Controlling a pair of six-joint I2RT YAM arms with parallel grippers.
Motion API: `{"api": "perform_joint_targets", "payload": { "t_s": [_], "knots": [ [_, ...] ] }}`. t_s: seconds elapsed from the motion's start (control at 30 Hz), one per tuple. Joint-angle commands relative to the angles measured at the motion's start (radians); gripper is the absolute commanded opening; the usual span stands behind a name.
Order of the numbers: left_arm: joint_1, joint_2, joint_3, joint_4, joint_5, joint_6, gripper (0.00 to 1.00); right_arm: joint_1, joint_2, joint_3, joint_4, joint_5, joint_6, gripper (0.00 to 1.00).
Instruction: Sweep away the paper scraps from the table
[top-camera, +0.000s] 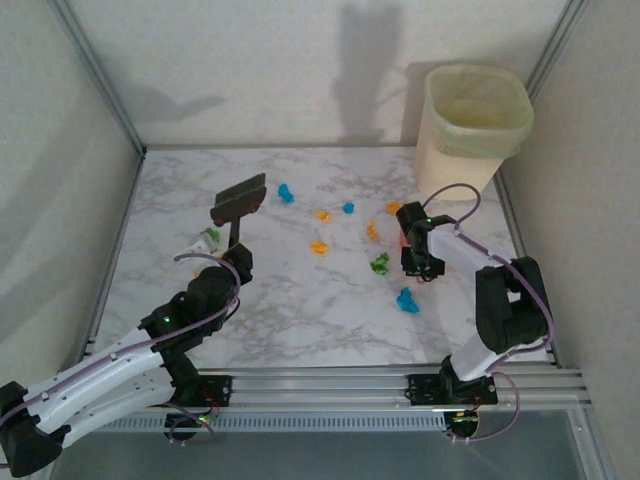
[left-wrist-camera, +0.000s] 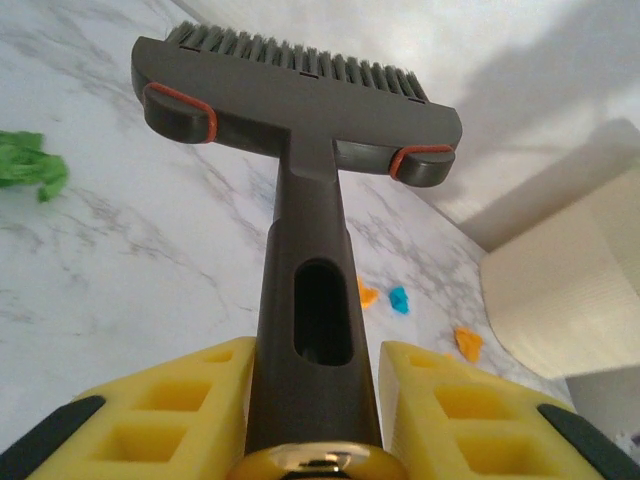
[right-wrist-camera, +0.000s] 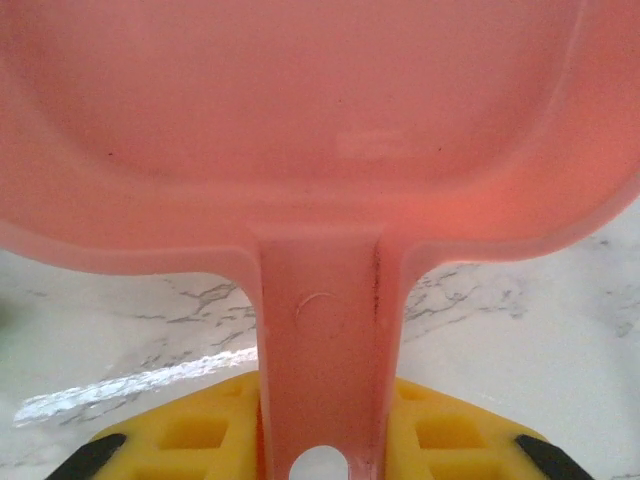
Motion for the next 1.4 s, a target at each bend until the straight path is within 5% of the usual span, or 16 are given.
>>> {"api": "perform_joint_targets", "payload": {
  "t_s": [0.0, 0.37, 0.63, 1.1, 1.37],
  "knots": [
    [0.006, -0.003, -0.004, 0.114, 0.099, 0.078, 0.00, 0.007, -0.077, -0.012, 0.012, 0.028, 0.012, 0.03],
    [-0.021, 0.098, 0.031, 0.260, 0.456, 0.182, 0.00, 0.009, -0.313, -0.029, 0.039, -0.008, 0.026, 0.00],
    [-0.128, 0.252, 0.133, 0.192, 0.561, 0.236, 0.00, -0.031, -0.477, 0.050, -0.025, 0.008, 0.071, 0.00],
    [-0.345, 0.489, 0.239, 0.109, 0.886, 0.309, 0.00, -0.041, -0.482, 0.170, -0.099, -0.009, 0.044, 0.00],
    [-0.363, 0.511, 0.232, 0.207, 1.056, 0.297, 0.00, -0.049, -0.483, 0.202, -0.126, -0.019, 0.038, 0.00]
  ]
}}
